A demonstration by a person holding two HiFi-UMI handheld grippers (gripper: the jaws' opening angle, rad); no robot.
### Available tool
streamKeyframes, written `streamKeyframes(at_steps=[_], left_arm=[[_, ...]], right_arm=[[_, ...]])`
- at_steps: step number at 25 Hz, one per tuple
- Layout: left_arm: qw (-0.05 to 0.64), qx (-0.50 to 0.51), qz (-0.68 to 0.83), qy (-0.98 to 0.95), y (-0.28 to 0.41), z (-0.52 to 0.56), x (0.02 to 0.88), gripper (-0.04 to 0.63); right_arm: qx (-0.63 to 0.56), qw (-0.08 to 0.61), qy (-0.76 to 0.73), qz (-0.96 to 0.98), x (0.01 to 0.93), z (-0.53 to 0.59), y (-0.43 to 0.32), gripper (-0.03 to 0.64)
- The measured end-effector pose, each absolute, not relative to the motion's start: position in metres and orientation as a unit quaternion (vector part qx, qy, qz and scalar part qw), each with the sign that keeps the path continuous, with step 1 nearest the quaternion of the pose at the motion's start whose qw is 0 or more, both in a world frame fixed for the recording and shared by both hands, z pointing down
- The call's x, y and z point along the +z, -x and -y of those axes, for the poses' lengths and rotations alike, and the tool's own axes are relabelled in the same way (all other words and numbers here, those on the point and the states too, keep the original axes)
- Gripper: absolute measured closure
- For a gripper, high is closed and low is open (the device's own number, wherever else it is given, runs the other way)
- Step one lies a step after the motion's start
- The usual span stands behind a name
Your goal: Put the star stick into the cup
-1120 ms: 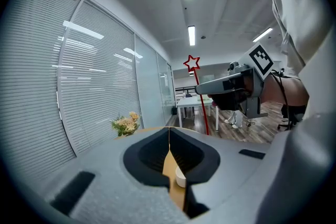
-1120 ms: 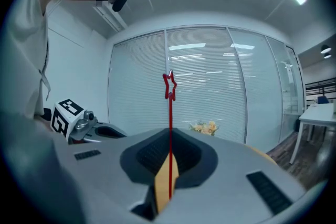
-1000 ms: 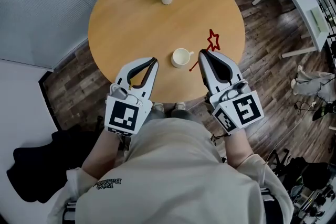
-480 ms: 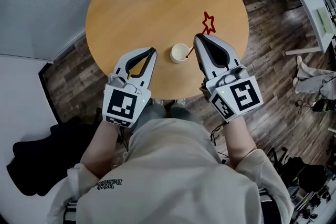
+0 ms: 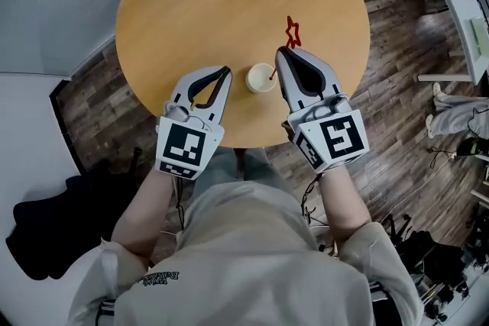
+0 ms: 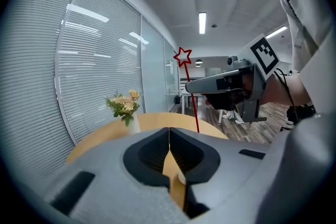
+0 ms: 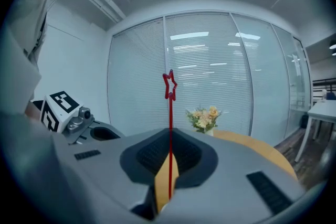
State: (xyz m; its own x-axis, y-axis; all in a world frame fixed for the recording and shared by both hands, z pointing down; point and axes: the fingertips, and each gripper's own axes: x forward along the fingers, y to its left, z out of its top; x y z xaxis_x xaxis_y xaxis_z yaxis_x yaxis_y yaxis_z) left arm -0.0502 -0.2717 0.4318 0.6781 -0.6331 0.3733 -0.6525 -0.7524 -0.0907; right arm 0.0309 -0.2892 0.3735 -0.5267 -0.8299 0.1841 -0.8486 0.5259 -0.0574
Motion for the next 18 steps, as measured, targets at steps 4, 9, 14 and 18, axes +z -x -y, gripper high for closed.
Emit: streamKeyframes(at_steps=[4,9,14,18], left_arm=[[0.044,0.209,0.341,-0.916,0.042,0.277,0.455,0.573],[0.068,0.226,0.331,-0.914,0.038,0.277,0.487,0.573],[0.098,0.244,0.328,-0.907,0.038,0.279,0.523,0.574],[0.119,0.263,0.318,-0.903,0.038,0.276,0.548,0.573]], right_arm=[[0.093,0.085,-0.475,0.871,0.412,0.3,-0.027,0.586],[0.126,0.094,-0.473,0.867,0.453,0.307,-0.025,0.586],[0.14,0.1,-0.481,0.86,0.488,0.315,-0.028,0.586],[0.156,0.106,-0.485,0.854,0.516,0.315,-0.029,0.586]])
